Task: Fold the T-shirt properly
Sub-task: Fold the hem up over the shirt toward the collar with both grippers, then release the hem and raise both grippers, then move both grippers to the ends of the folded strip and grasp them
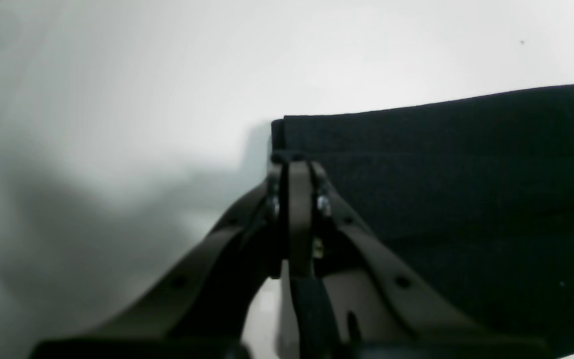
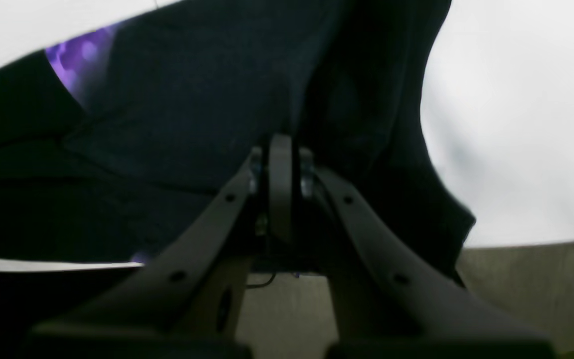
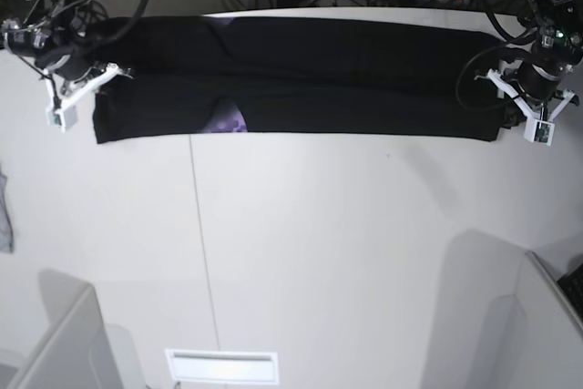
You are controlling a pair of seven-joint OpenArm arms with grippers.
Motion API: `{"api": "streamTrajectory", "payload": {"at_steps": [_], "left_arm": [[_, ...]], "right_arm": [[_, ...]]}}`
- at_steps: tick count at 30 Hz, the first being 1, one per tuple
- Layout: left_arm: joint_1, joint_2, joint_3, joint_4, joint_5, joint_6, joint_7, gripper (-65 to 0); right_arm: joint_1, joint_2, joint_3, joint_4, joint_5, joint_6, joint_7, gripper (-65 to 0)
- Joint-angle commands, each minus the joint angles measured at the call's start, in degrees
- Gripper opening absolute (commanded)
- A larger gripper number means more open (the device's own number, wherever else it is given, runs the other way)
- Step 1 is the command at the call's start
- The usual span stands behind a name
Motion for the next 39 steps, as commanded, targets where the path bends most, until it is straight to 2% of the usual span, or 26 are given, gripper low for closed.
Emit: {"api": "streamTrajectory", "payload": {"at_steps": [1,4,5,8,10,12,14,17,19,21,23,24,28,30,36,39], "left_arm": [[-0.15,-1.01,-0.44,0.74,-0.14,0.41,-1.03,-65.0],[-0.15,-1.01,-0.53,0.74,-0.14,0.41,-1.03,-65.0],[-0.15,-1.01,-0.53,0.74,-0.14,0.50,-1.03,-58.6],[-0.15,-1.01,-0.53,0.74,-0.23,0.50,-1.03,-40.3],[-0.15,-0.93,-1.15,0.83,-0.23,0.50,-1.03,-30.6],[-0.15,-0.57,-3.26,1.10,-0.41,0.32,-1.03,-23.5],[-0.41,0.66,-4.84,1.10,-0.67,0.24,-1.03,-21.2],[-0.68,2.50,-5.89,1.10,-0.67,0.15,-1.12,-24.8],[-0.68,3.91,-5.81,1.10,-0.67,0.15,-1.12,-31.6],[-0.59,5.93,-5.72,1.10,-0.67,0.15,-1.29,-44.6],[-0.68,7.78,-5.72,0.74,-0.50,0.15,-1.38,-61.7],[-0.77,8.48,-5.54,0.66,-0.32,0.15,-1.38,-65.0],[-1.82,11.38,-5.45,-0.22,-0.23,0.41,-1.56,-65.0],[-2.44,12.35,-5.45,-1.19,0.30,0.50,-1.56,-65.0],[-6.57,14.99,-5.37,-10.86,8.38,0.41,-1.91,-65.0],[-7.97,15.51,-4.93,-16.84,12.08,0.50,-6.74,-65.0]], "right_arm": [[0.43,0.77,0.28,0.84,0.68,-0.13,0.86,-65.0],[0.34,0.77,0.37,0.84,0.68,-0.13,0.86,-65.0],[-0.01,0.77,0.37,0.84,0.59,-0.13,0.95,-63.0],[-0.54,1.03,0.37,0.84,0.59,-0.13,2.36,-41.7],[-1.77,1.21,0.37,0.84,0.50,-0.13,4.82,-33.0],[-3.18,1.30,0.28,0.84,0.50,-0.13,8.34,-32.7],[-4.58,2.27,-0.33,0.84,0.41,-0.13,11.85,-35.3],[-5.82,3.58,-2.97,0.84,0.41,-0.13,16.51,-43.2],[-6.61,4.46,-5.43,0.75,0.41,-0.13,19.41,-52.8],[-6.96,4.73,-7.80,0.40,0.41,-0.13,21.52,-65.0],[-6.69,4.82,-8.95,-1.18,0.41,-0.13,22.05,-65.0],[-6.52,4.73,-9.47,-2.32,0.41,-0.13,22.14,-65.0],[-4.94,4.73,-9.74,-8.13,0.24,-0.13,22.49,-65.0],[-3.97,4.64,-9.74,-10.24,-2.05,-0.13,22.58,-65.0],[-0.54,3.14,-9.65,-15.69,-10.49,0.22,23.02,-65.0],[0.43,2.79,-9.74,-18.50,-11.89,0.22,25.13,-65.0]]}}
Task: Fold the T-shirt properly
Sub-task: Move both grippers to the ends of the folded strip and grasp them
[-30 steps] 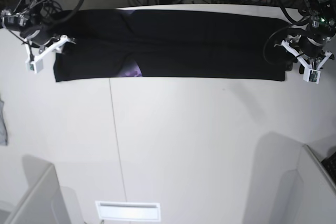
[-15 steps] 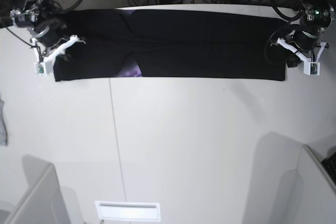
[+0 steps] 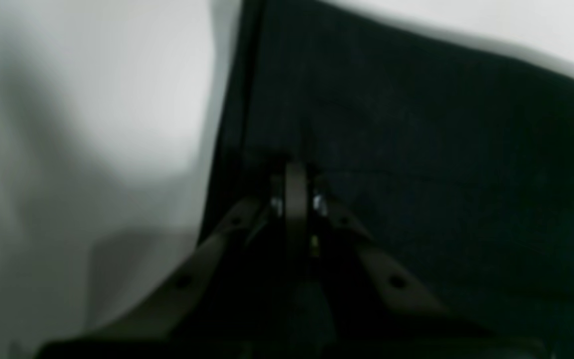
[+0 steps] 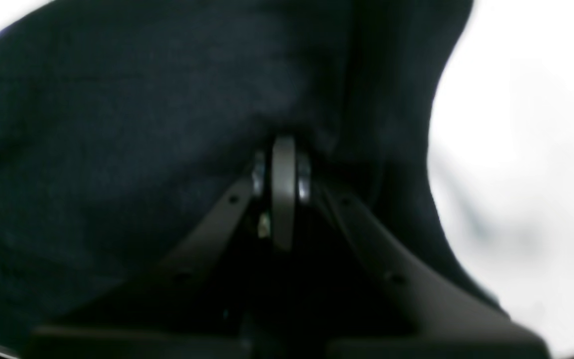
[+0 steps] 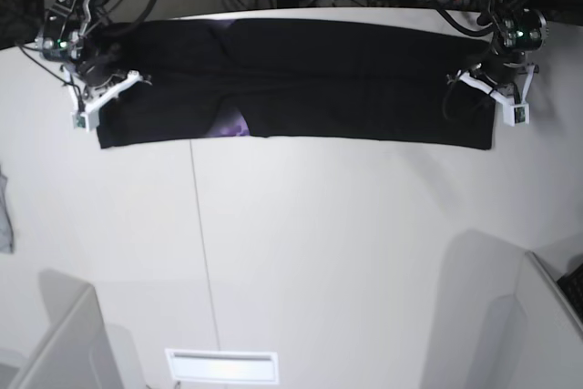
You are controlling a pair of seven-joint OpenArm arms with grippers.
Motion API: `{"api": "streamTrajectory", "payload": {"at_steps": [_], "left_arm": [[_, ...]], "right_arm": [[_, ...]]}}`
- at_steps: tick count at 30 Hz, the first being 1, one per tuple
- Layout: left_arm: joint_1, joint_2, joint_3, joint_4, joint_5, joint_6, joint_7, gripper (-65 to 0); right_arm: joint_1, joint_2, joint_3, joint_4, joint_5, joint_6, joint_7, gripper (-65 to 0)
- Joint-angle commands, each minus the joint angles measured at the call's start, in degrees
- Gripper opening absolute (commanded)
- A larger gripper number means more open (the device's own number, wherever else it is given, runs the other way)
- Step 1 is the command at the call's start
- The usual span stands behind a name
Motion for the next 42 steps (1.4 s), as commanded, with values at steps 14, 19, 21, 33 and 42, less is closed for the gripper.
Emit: {"api": "streamTrajectory", "payload": {"at_steps": [14,19,21,33,42], "left_arm": [[-9.78,-0.03,1.22,-10.52,11.87,0.24,-3.73,-65.0],[-16.28,-0.11,1.22,-15.79,16.71,0.24,-3.73,-65.0],[-18.83,-0.11,1.22,-18.08,18.55,0.24,-3.73,-65.0],[-24.55,-0.91,1.22,-19.22,20.14,0.24,-3.73,-65.0],[-24.46,-0.91,1.22,-11.04,19.96,0.24,-3.65,-65.0]], "right_arm": [[12.34,0.92,0.05,-12.74,-1.08,-0.02,0.61,-65.0],[18.32,0.92,0.05,-18.54,-1.08,-0.20,1.58,-65.0],[20.08,0.92,0.05,-20.56,-1.08,-0.20,3.07,-65.0],[27.29,-1.37,0.05,-23.20,-8.11,-0.20,3.77,-65.0],[27.29,-2.86,0.14,-9.84,-7.93,-0.11,-3.96,-65.0]]}}
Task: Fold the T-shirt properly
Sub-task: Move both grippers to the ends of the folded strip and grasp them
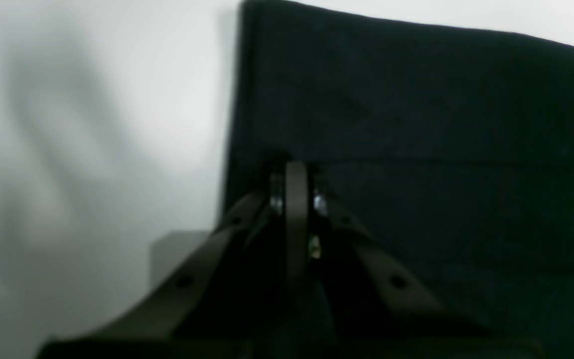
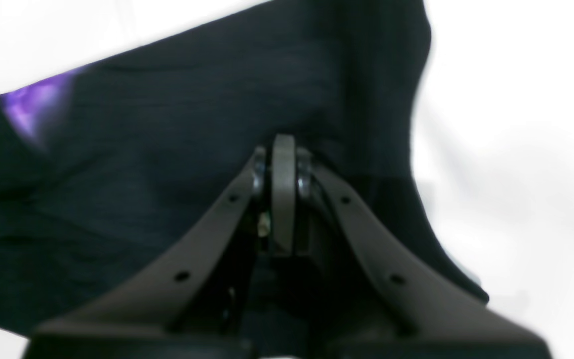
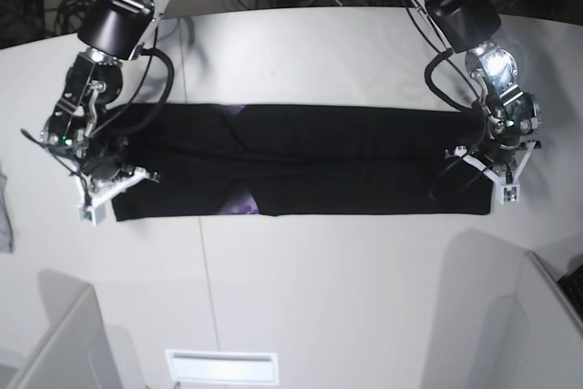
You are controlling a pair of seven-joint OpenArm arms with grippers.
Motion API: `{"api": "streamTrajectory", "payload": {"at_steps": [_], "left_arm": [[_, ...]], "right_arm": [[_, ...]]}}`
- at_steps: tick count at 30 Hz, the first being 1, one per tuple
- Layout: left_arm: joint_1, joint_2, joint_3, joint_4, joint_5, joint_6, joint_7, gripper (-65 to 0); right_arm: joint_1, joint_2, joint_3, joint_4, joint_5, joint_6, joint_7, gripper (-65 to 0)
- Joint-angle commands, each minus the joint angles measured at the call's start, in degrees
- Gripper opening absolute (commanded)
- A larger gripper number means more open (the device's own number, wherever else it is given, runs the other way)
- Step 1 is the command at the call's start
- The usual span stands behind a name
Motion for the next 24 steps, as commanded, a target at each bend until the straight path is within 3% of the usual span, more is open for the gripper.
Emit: {"api": "streamTrajectory", "payload": {"at_steps": [1,5,10,14,17,19,22,24], "left_arm": [[-1.22,-0.62,0.15,3.02,-0.50,0.00,-1.37,-65.0],[-1.31,-1.15,-1.08,9.53,-1.99,-0.44,4.34,-65.0],[3.00,-4.93,-5.92,19.72,-15.44,-3.34,12.52,-65.0],[8.89,-7.83,-6.71,20.16,-23.53,-3.78,10.06,-65.0],[11.96,-9.06,-6.71,17.70,-26.70,-3.87,6.28,-65.0],[12.75,-9.94,-6.71,14.54,-28.54,-3.96,4.34,-52.7],[12.67,-10.29,-6.80,9.17,-31.27,-3.96,2.32,-27.5],[12.49,-10.29,-6.80,6.36,-32.50,-3.96,0.47,-16.0]], "right_arm": [[1.23,0.59,0.03,2.70,0.48,0.48,0.30,-65.0],[0.88,0.50,0.03,8.24,0.57,0.66,-2.34,-65.0],[-2.64,0.59,0.03,16.24,3.91,0.66,-4.01,-65.0],[-5.01,0.94,0.03,18.43,8.92,0.66,-4.28,-65.0],[-6.06,0.85,-0.06,18.35,9.36,0.66,-4.54,-65.0],[-6.24,0.59,-0.06,18.17,9.45,0.66,-4.54,-65.0],[-6.85,0.59,-0.06,17.99,9.45,0.66,-4.54,-65.0],[-6.85,0.59,-0.14,18.08,9.45,0.66,-4.45,-65.0]]}}
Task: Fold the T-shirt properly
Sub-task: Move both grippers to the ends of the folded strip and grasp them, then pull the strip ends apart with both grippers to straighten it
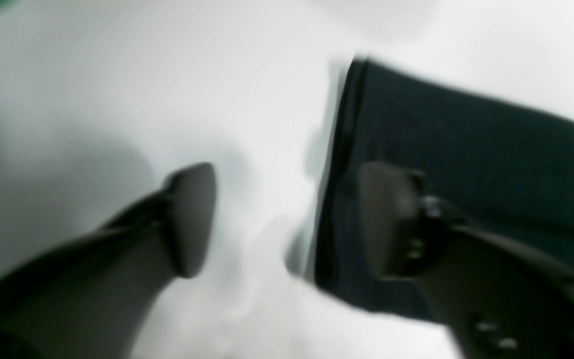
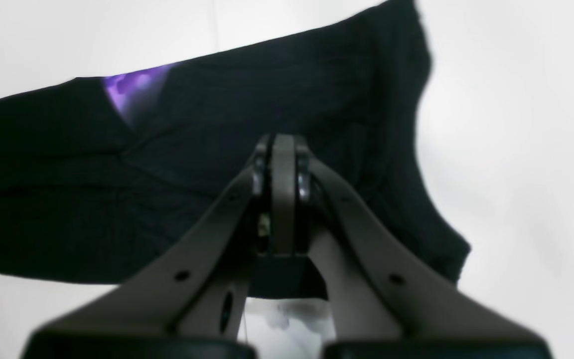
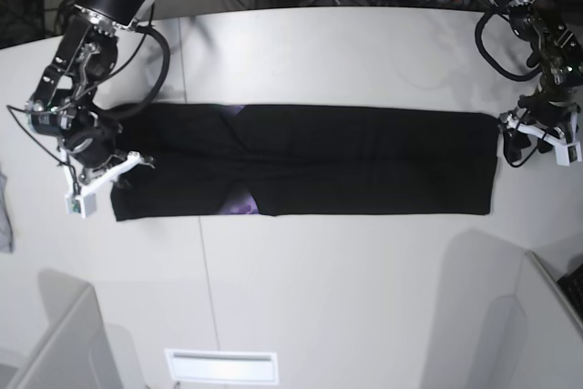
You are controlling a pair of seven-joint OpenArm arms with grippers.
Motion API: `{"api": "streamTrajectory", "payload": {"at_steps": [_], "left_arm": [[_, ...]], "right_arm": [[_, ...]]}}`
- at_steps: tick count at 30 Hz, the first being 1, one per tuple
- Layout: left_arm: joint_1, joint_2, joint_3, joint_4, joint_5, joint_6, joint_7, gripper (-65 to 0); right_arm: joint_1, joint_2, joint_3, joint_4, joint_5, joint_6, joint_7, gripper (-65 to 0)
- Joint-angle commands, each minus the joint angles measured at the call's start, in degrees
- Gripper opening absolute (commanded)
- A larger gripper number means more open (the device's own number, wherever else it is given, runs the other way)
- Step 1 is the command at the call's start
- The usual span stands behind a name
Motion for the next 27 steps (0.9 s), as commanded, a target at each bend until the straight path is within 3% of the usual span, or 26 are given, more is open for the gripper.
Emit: {"api": "streamTrajectory", "payload": {"at_steps": [1,3,20,23,27], "left_arm": [[-0.73,-0.83,0.20,-0.12,-2.16,-0.33,-2.94,-12.5],[-1.96,-0.65,0.64,-1.96,-2.51,-0.33,-4.17,-10.2],[-11.11,-0.74,3.37,-21.13,-1.90,-0.07,-4.26,-11.2],[-11.11,-1.53,5.91,-22.01,-1.90,-0.07,-4.26,-24.4],[-10.93,-2.23,8.29,-23.59,-2.16,-0.07,-4.35,-52.2]], "right_arm": [[0.77,0.72,0.10,1.12,0.42,0.11,1.17,-65.0],[0.68,0.72,0.10,0.95,0.42,0.11,1.17,-65.0],[-0.99,0.98,0.10,0.95,0.42,0.11,1.52,-65.0],[-0.99,0.90,0.10,0.86,0.42,0.11,1.52,-65.0],[-0.99,0.98,0.18,0.95,0.42,0.11,1.52,-65.0]]}}
